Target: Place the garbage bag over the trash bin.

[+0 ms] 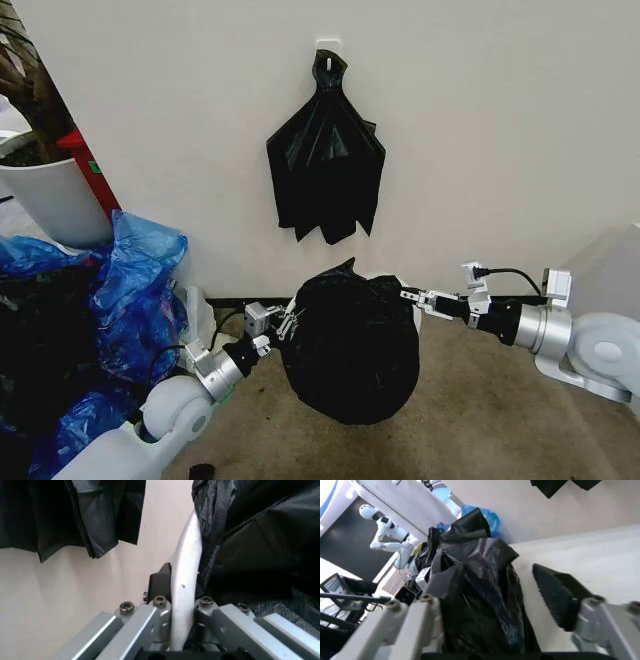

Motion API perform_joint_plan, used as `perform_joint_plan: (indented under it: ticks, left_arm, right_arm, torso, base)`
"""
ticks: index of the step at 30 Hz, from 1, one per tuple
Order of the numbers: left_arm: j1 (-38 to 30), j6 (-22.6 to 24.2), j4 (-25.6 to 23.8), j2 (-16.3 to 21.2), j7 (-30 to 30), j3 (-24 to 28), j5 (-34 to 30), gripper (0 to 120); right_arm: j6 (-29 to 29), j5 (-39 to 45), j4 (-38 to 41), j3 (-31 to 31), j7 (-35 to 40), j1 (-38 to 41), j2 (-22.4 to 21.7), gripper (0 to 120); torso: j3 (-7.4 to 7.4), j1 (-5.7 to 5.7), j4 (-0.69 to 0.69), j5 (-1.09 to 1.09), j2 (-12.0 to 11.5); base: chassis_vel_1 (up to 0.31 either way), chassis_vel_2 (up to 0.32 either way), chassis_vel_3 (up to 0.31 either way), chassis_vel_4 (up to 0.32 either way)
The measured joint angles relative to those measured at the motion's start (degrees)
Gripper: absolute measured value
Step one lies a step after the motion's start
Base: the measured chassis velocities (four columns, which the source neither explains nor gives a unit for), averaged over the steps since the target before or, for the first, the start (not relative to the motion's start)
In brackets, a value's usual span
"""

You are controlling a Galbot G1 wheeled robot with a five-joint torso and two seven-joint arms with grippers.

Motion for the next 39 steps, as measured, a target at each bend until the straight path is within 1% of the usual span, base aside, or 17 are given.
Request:
perform_joint_plan:
  ticks: [1,8,10,12,15,25,31,39]
  left_arm:
    - [0.0,0.0,0.0,0.0,0.0,0.0,0.0,1]
    - [-0.59,0.0,0.01,-0.1,-0.24,0.3,0.06,1]
    - [-0.59,0.0,0.01,-0.12,-0.24,0.32,0.06,1]
    - [-0.59,0.0,0.01,-0.2,-0.2,0.46,0.1,1]
    - [-0.55,0.02,0.02,-0.26,0.15,0.54,0.16,1]
    - [-0.29,0.35,0.02,-0.27,2.6,1.32,1.18,1]
    - [-0.97,1.15,-0.67,-0.04,5.22,2.33,1.94,1]
    - [-0.89,1.17,-1.44,0.42,6.83,2.34,2.58,1]
  right_arm:
    - [0.0,0.0,0.0,0.0,0.0,0.0,0.0,50]
    - [1.25,-0.45,0.37,-0.54,1.45,0.43,0.17,20]
    - [1.33,-0.52,0.37,-0.58,1.55,0.46,0.18,18]
    - [1.69,-1.07,0.36,-0.77,1.94,0.64,0.2,6]
    - [2.0,-1.46,0.17,-0.95,2.33,0.98,0.15,0]
    - [3.07,-3.92,-0.55,-1.52,3.2,2.63,0.2,0]
    - [4.47,-9.65,-2.01,-3.01,2.42,3.07,1.07,0]
    - [5.55,-15.09,-4.14,-3.98,0.34,3.03,0.83,0]
  torso:
    - [0.0,0.0,0.0,0.0,0.0]
    - [0.0,-0.01,0.0,0.0,0.0]
    - [0.0,-0.01,0.0,0.0,0.0]
    - [0.0,-0.01,0.0,0.0,0.0]
    - [0.0,-0.01,0.0,0.0,0.0]
    - [0.0,-0.01,0.0,0.0,0.0]
    - [0.0,-0.01,-0.01,0.0,0.0]
    - [0.0,-0.01,0.0,0.0,0.0]
  base:
    - [0.0,0.0,0.0,0.0]
    - [0.0,0.0,0.0,0.0]
    - [0.0,0.0,0.0,0.0]
    - [0.0,0.0,0.0,0.0]
    - [0.0,0.0,0.0,0.0]
    - [0.0,0.0,0.0,0.0]
    - [0.0,0.0,0.0,0.0]
    - [0.0,0.0,0.0,0.0]
